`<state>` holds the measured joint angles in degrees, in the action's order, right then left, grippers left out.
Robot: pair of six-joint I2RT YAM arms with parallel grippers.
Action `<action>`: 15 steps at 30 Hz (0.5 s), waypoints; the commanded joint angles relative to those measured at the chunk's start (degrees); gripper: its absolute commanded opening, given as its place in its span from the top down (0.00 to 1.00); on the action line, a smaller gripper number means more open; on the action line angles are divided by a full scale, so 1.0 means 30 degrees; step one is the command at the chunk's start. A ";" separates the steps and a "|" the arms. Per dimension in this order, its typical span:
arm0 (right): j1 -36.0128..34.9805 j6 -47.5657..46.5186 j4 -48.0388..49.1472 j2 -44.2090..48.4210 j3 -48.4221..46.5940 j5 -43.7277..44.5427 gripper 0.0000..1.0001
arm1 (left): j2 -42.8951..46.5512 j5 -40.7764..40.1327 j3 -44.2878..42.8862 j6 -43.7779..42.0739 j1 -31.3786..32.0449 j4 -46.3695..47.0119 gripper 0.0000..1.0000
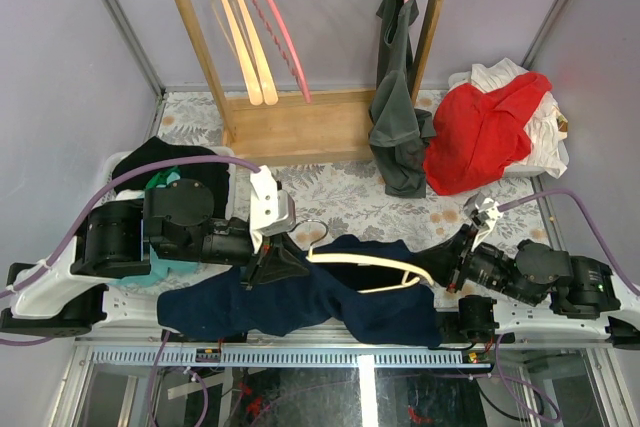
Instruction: Place the t-shirt on the hanger
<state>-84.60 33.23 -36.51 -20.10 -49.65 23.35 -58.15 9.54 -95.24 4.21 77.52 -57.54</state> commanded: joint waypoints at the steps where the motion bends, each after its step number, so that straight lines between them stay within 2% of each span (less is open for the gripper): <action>1: 0.0045 0.0564 -0.1786 0.0679 -0.1271 0.1203 1.00 | 0.0658 -0.1786 -0.0201 -0.0011 -0.0055 0.0913 1.00; 7: 0.0045 0.0751 -0.2533 0.0608 -0.1453 0.1155 1.00 | 0.0996 -0.3053 -0.0302 -0.0074 -0.0061 0.0890 1.00; 15: 0.0045 0.1140 -0.4000 0.1030 -0.2139 0.1752 1.00 | 0.1095 -0.3330 -0.0615 -0.0142 -0.0047 0.0296 1.00</action>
<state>-84.60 35.68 -42.35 -18.74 -52.82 24.56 -57.36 4.19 -95.22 4.21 77.54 -58.35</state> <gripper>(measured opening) 0.058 0.142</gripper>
